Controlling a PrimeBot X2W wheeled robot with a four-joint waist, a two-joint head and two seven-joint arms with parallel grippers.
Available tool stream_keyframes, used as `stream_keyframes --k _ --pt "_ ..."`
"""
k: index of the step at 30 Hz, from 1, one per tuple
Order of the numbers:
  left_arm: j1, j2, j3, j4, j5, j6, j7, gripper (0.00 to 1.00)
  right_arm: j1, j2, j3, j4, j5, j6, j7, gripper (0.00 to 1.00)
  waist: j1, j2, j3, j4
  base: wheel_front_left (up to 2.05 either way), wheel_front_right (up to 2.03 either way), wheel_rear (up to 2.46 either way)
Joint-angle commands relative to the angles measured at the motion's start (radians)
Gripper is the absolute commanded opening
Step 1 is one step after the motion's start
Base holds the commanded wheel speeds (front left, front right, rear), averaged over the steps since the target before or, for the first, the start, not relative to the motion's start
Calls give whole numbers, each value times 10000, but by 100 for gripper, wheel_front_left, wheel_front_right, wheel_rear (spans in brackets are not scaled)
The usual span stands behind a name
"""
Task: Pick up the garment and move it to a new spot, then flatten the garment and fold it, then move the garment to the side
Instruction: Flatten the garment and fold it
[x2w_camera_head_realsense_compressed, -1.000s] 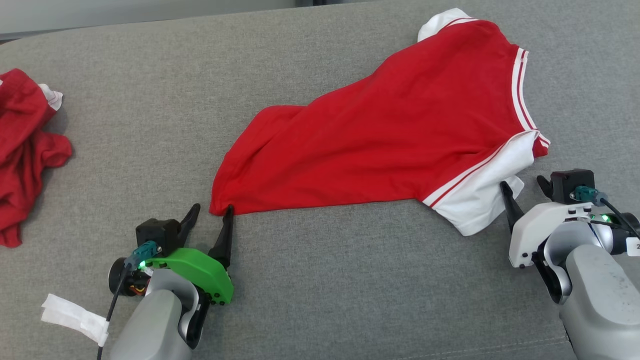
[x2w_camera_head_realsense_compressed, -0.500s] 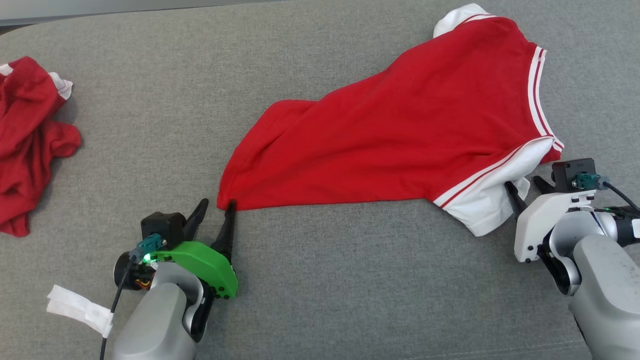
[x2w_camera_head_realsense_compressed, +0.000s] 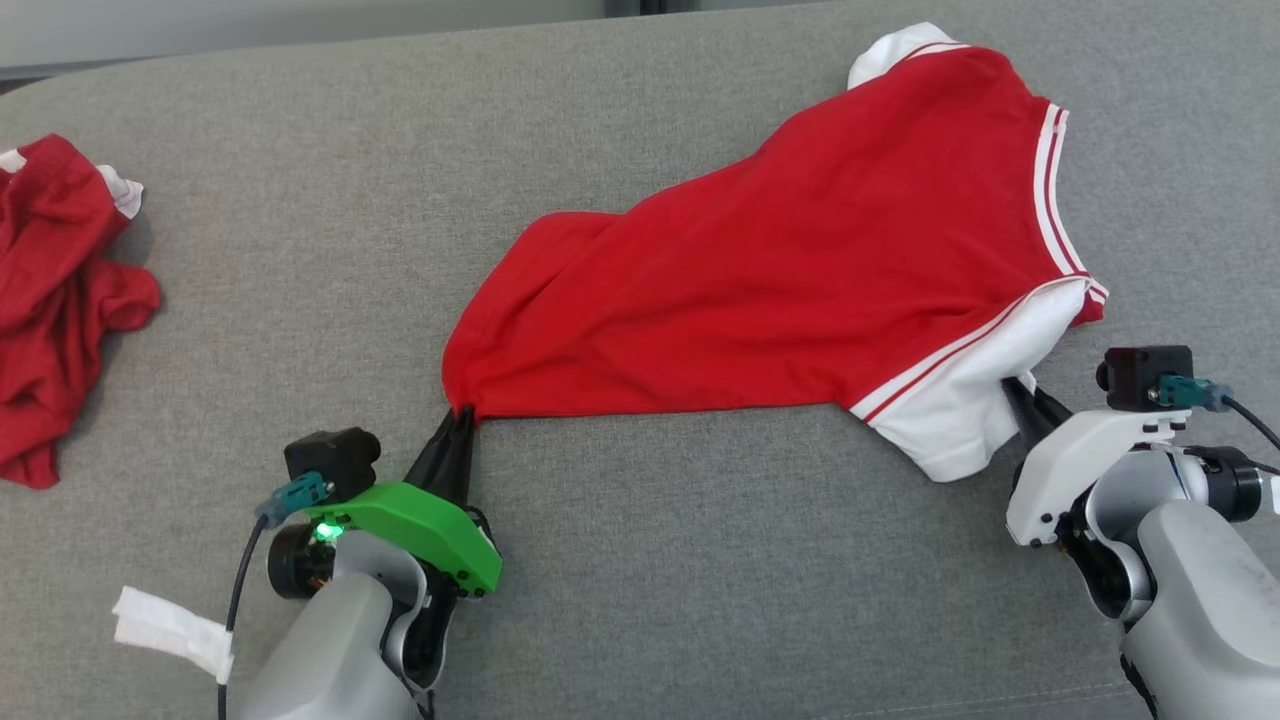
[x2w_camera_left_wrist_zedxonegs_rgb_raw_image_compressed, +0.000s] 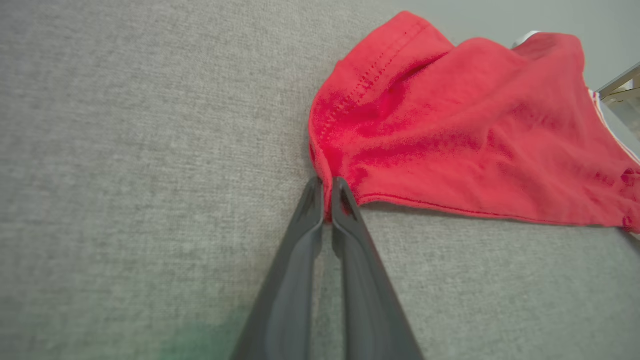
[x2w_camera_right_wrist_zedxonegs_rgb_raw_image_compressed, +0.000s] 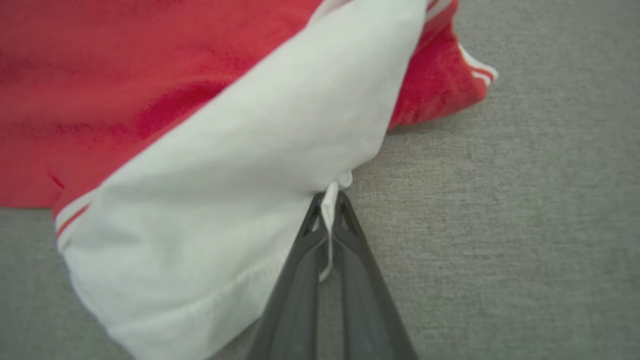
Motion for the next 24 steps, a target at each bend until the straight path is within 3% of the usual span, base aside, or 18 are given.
stream_keyframes --k 1,12,16,24 --pt "305 -1 64 -495 -541 5 -82 0 246 90 -170 -504 382 2 -112 0 0 0 -267 -38 0 0 0" --pt "1697 1024 393 -6604 -4907 5 -160 0 1800 141 -1953 -5603 1657 2 642 0 0 0 -978 -339 0 0 0" --pt "1504 1180 591 -7723 -5827 5 62 0 1681 408 -2536 -6856 1732 2 853 0 0 0 -1039 -427 0 0 0" --pt "635 1295 747 -8859 -6418 58 639 0 718 876 -3086 -8684 394 3 522 0 0 0 -1052 -617 0 0 0"
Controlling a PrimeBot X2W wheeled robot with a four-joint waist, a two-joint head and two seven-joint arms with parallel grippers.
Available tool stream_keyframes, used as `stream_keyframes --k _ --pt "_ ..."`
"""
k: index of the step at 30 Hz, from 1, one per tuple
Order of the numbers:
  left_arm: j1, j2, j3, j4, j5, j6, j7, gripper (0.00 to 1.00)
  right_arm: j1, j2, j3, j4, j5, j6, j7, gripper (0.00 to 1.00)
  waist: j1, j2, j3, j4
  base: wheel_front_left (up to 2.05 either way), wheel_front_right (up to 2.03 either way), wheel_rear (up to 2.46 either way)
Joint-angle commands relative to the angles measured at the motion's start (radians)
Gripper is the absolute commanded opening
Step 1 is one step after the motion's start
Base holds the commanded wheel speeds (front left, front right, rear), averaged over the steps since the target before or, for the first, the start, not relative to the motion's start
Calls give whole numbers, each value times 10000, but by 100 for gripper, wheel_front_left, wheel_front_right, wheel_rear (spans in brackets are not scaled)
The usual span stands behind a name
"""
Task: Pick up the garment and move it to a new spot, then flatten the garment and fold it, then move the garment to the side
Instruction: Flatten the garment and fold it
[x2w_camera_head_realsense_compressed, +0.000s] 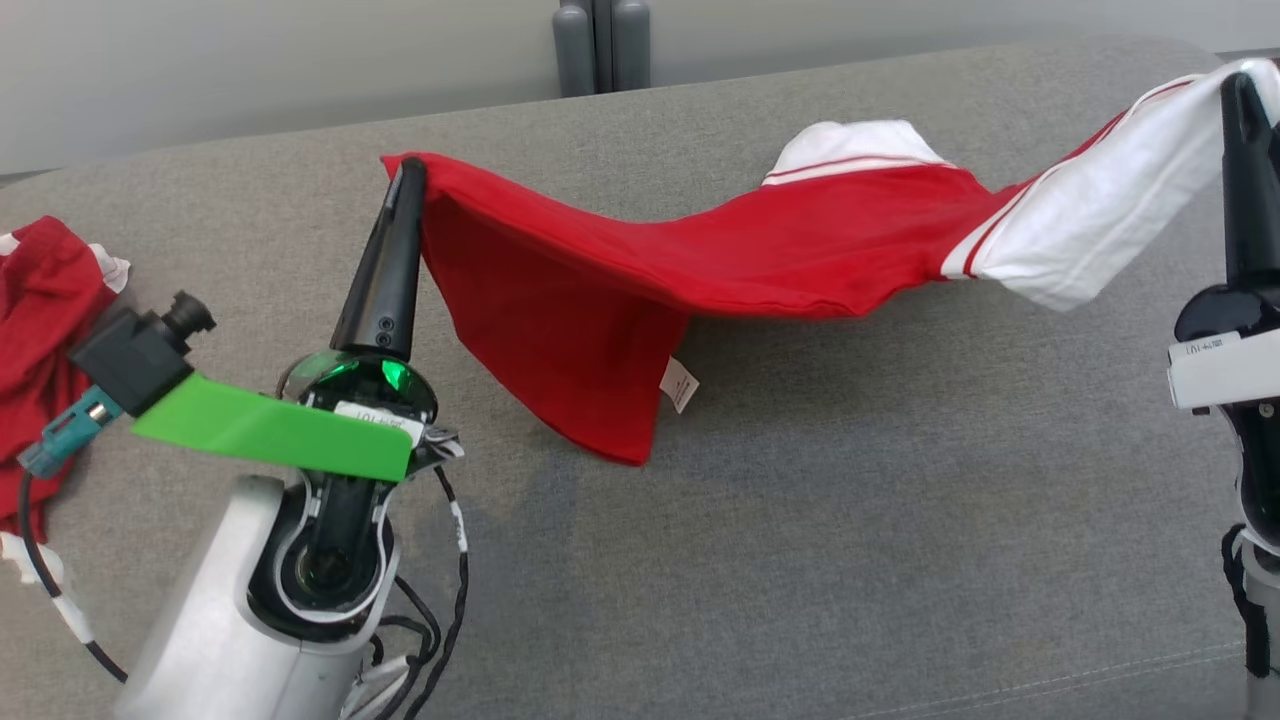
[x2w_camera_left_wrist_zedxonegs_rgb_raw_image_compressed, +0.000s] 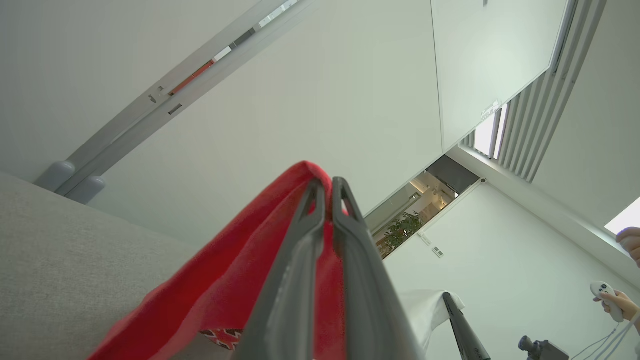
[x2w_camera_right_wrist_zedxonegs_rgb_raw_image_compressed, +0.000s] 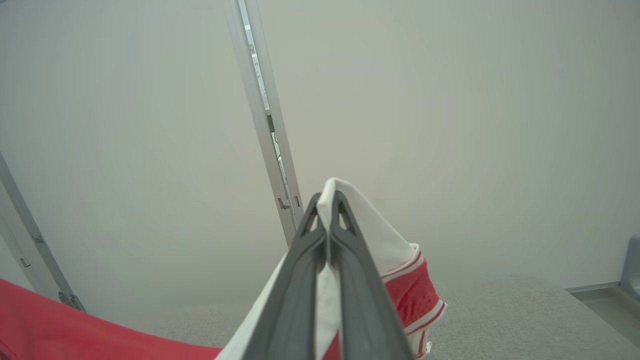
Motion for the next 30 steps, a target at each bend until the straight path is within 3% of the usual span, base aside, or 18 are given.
stream_keyframes --k 1,3,8,10,13,16,23,27,30 --pt "-277 110 67 -56 -43 70 102 0 -263 50 71 -134 -155 3 -48 0 0 0 51 -71 0 0 0" --pt "-585 196 79 -47 63 231 275 0 -615 -127 287 -124 -735 2 98 0 0 0 199 -165 0 0 0" --pt "-1686 302 298 629 115 598 527 0 -2181 -49 913 996 -726 2 244 0 0 0 901 -450 0 0 0" --pt "-2281 122 514 1049 -176 748 643 0 -3059 -73 1294 1835 -774 2 241 0 0 0 1416 -579 0 0 0" --pt "-3450 491 544 1975 312 897 855 0 -4724 82 1670 3515 -543 2 -44 0 0 0 2232 -804 0 0 0" --pt "-4636 475 984 2979 265 1077 728 0 -6382 356 1752 5282 -427 5 -452 0 0 0 2985 -1001 0 0 0" --pt "-7500 1004 1172 4601 1468 380 -131 0 -10122 889 1763 8308 -929 3 -2547 0 0 0 4114 -1099 0 0 0" --pt "-8882 1143 1385 4631 2155 76 -754 0 -11813 801 1519 8549 -1232 2 -4059 0 0 0 4436 -901 0 0 0" --pt "-9511 1175 1553 4206 2666 -33 -918 0 -12501 668 1519 8186 -1368 2 -4352 0 0 0 4557 -782 0 0 0"
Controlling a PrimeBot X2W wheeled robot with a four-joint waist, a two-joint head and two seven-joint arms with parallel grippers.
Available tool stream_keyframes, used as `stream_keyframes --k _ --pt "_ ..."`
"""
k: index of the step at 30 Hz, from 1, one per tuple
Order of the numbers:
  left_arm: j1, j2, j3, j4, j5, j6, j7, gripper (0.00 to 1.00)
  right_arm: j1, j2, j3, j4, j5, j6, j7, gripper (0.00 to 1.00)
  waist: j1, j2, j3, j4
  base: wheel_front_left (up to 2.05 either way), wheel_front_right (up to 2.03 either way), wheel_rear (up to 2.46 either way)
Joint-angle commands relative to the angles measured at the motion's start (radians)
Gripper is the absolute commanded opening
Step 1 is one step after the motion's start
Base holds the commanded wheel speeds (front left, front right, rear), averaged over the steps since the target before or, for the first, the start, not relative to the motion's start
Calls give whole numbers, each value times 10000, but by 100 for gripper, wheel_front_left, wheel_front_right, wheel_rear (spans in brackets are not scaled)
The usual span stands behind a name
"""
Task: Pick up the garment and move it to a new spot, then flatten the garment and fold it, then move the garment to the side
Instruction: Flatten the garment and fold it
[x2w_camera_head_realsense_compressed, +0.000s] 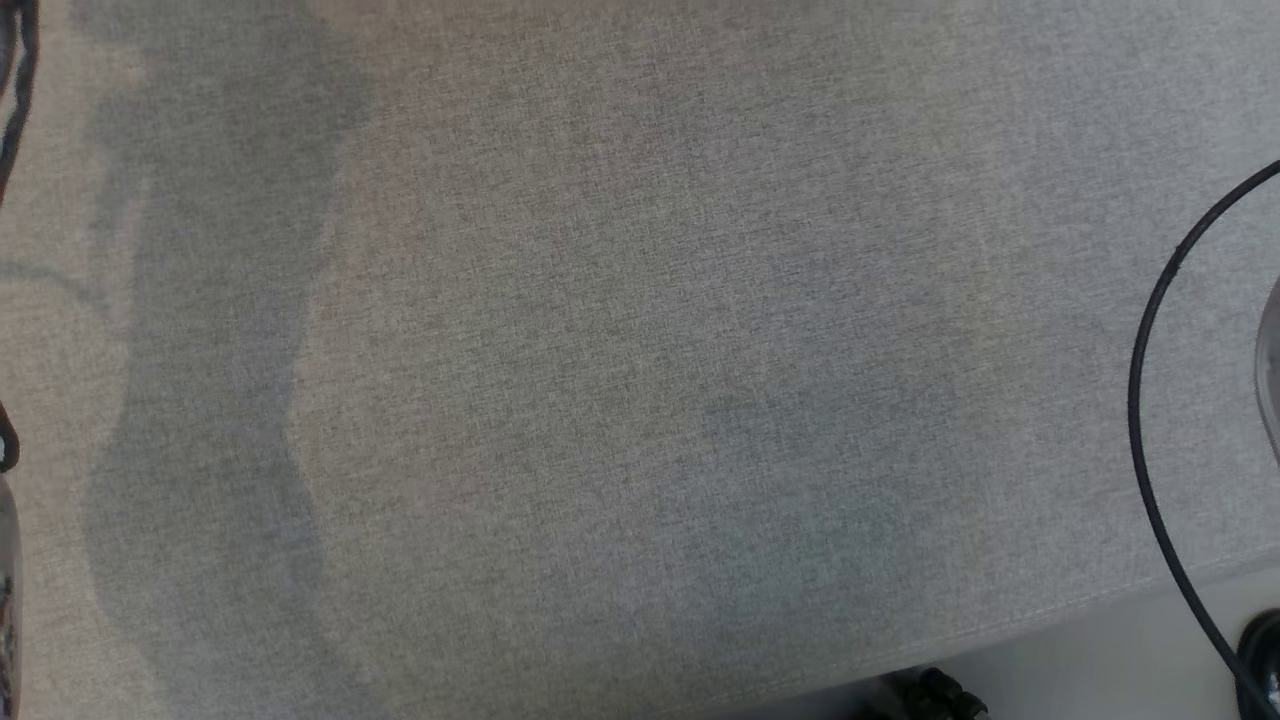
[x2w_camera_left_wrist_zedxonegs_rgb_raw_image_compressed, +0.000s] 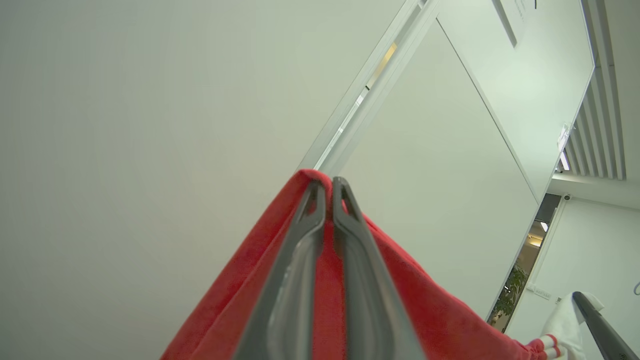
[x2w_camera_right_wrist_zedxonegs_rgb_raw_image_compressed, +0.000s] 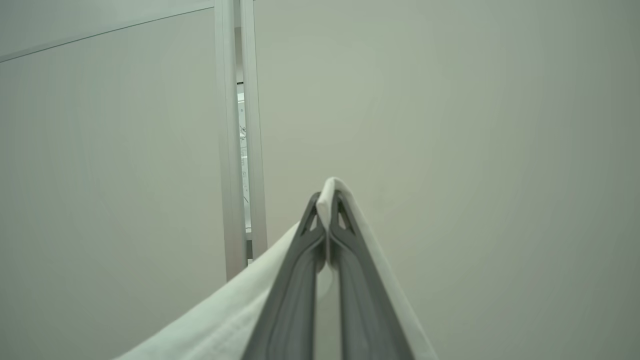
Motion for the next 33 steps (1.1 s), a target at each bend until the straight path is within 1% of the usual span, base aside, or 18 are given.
stream_keyframes --k 1,4,5,7,10,14,15,19,20,23,26,29,31,33 --pt "-217 33 -32 -376 161 -72 -73 0 -145 -80 42 -285 -104 0 -68 0 -2 0 406 101 0 0 0" --pt "-176 -47 262 -1396 300 -68 -65 0 -23 -298 30 -1352 -278 0 -66 0 -2 0 600 170 0 0 0" --pt "94 -112 392 -1684 339 -68 -64 0 220 -391 101 -1676 -374 0 -64 0 -2 0 653 195 0 0 0" --pt "845 -218 441 -1883 424 -70 -52 0 750 -512 281 -1888 -342 0 -67 0 -2 0 693 232 0 0 0" --pt "1804 -205 411 -1662 631 -70 -57 0 1354 -738 649 -1821 -177 0 -70 0 -2 0 663 237 0 0 0" --pt "3339 -458 439 -1111 912 -70 -58 0 2512 -1190 1646 -1446 333 0 -70 0 -2 0 516 317 0 0 0" --pt "3699 -529 534 -1044 901 -70 -60 0 2789 -1287 1933 -1382 607 0 -70 0 -2 0 458 332 0 0 0" --pt "5128 -862 879 -1214 772 -71 -61 0 4049 -1937 2817 -1200 1450 0 -71 0 -2 0 -12 530 0 0 0" --pt "5572 -866 919 -1313 801 -70 -61 0 4402 -2115 3117 -1134 1642 -2 -71 0 -2 0 -180 563 0 0 0" --pt "6792 -996 911 -1661 784 -68 -60 0 5442 -2714 3598 -1005 2110 -5 60 0 -2 0 -752 776 0 0 0" --pt "8224 -1001 642 -2021 1002 -69 -61 0 6743 -3264 3698 -1134 2527 -6 505 0 -2 0 -1405 1008 0 0 0" --pt "9469 -1004 220 -2238 1117 -69 -61 0 8013 -3669 3392 -1306 2680 -6 1069 0 -2 0 -2015 1181 0 0 0" --pt "10205 -869 -218 -2275 1306 -69 -62 0 8846 -3767 2988 -1491 2666 -6 1487 0 -2 0 -2411 1271 0 0 0" --pt "10854 -875 -486 -2287 1321 -68 -62 0 9730 -3736 2530 -1696 2542 -6 2037 0 -2 0 -2799 1336 0 0 0"
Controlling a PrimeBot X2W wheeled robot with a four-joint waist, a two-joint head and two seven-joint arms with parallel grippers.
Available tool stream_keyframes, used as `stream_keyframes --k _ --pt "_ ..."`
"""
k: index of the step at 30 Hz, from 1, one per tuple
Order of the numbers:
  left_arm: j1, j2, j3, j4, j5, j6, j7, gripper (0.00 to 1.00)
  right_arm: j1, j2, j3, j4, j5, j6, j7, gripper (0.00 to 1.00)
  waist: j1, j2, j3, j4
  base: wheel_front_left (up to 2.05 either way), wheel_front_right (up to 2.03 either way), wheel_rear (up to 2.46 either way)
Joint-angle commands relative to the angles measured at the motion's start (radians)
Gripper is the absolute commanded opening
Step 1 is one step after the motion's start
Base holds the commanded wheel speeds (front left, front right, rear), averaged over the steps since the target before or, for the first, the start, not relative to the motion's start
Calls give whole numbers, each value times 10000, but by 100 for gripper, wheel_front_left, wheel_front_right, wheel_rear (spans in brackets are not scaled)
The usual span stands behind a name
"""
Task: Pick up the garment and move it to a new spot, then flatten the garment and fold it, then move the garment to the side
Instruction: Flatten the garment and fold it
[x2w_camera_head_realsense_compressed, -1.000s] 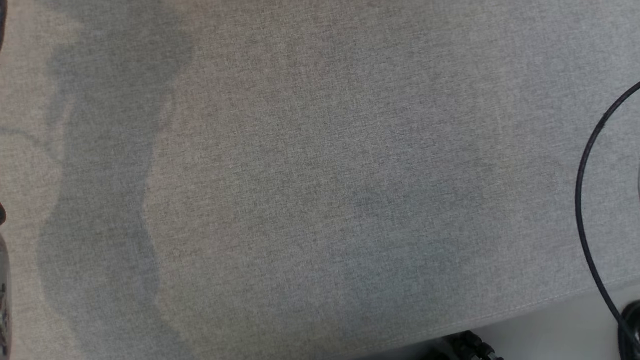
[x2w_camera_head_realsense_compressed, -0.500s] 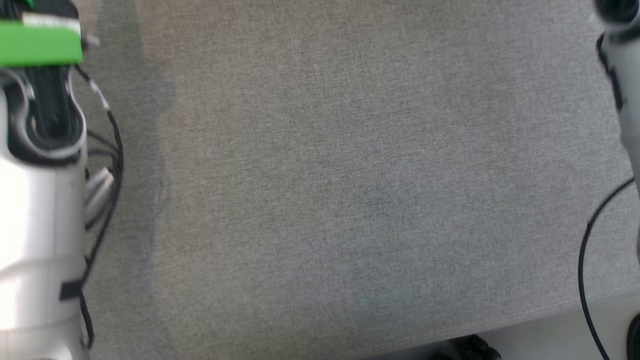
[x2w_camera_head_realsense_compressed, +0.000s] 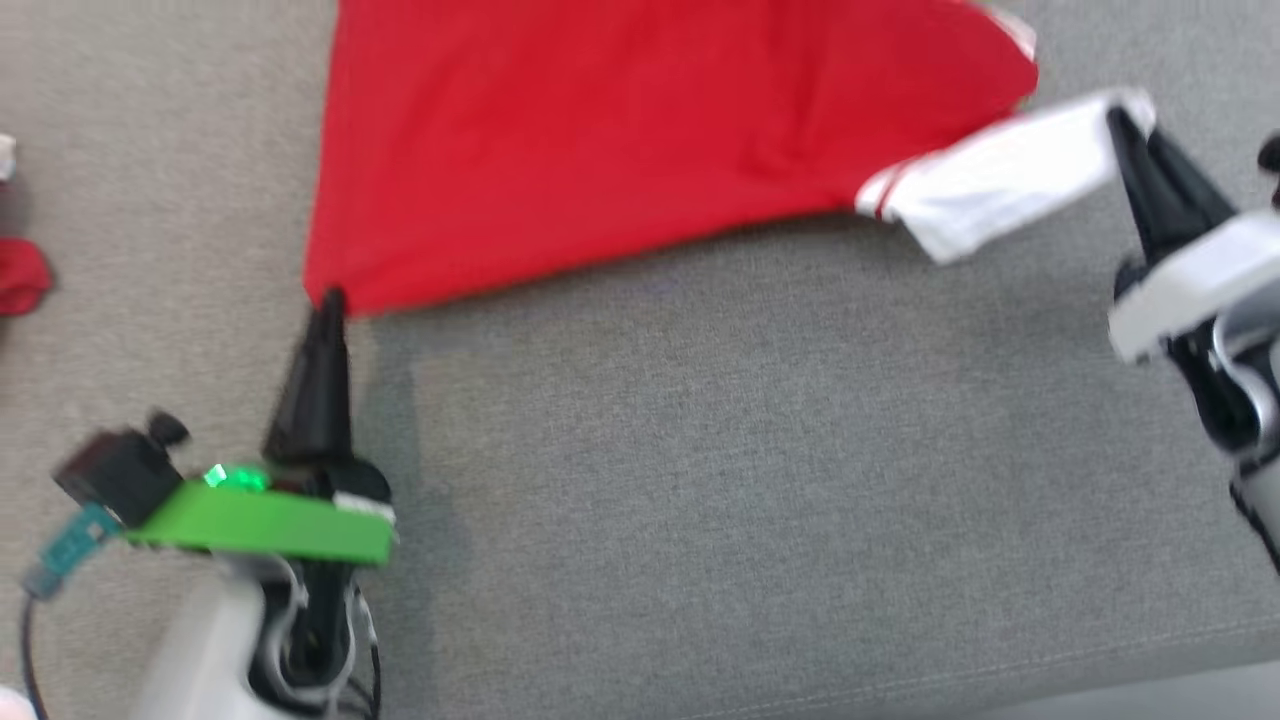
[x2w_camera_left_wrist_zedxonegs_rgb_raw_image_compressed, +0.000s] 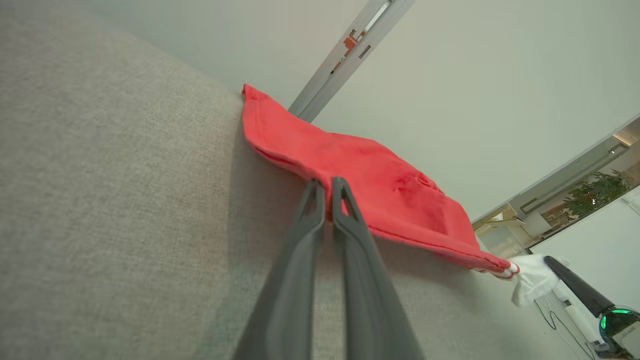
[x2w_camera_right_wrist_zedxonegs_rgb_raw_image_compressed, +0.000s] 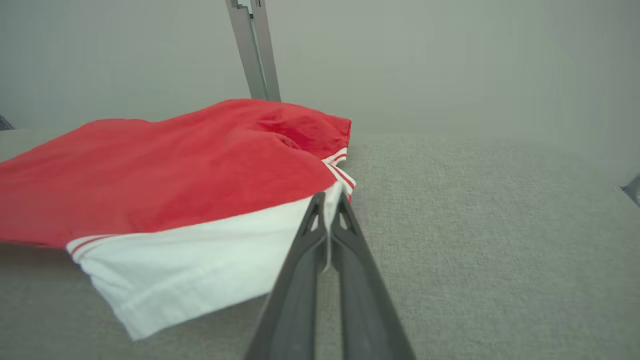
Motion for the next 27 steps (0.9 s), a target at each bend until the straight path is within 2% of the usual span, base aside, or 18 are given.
stream_keyframes --k 1,6,11,17,23,27 --pt "512 109 -141 19 122 -26 -4 0 686 94 -354 -197 -85 -14 437 0 1 0 -1220 449 0 0 0" --pt "1530 285 -708 306 346 -26 -4 0 2663 599 -1838 -1104 -776 -15 2513 0 1 0 -1933 486 0 0 0" --pt "2036 580 -1213 745 444 -26 -5 0 4516 1669 -3241 -2945 -1616 -14 5162 0 1 0 -2337 442 0 0 0" --pt "2224 951 -1384 1201 644 52 49 0 6183 2954 -4206 -5179 -2242 -14 7838 0 1 0 -2511 383 0 0 0" --pt "2457 1278 -1568 1279 759 342 562 0 7108 3846 -4650 -6538 -2450 -12 9395 0 1 0 -2568 318 0 0 0" --pt "2599 1573 -1651 1124 961 729 973 0 7397 4103 -4747 -7003 -2459 -12 9926 0 1 0 -2507 314 0 0 0"
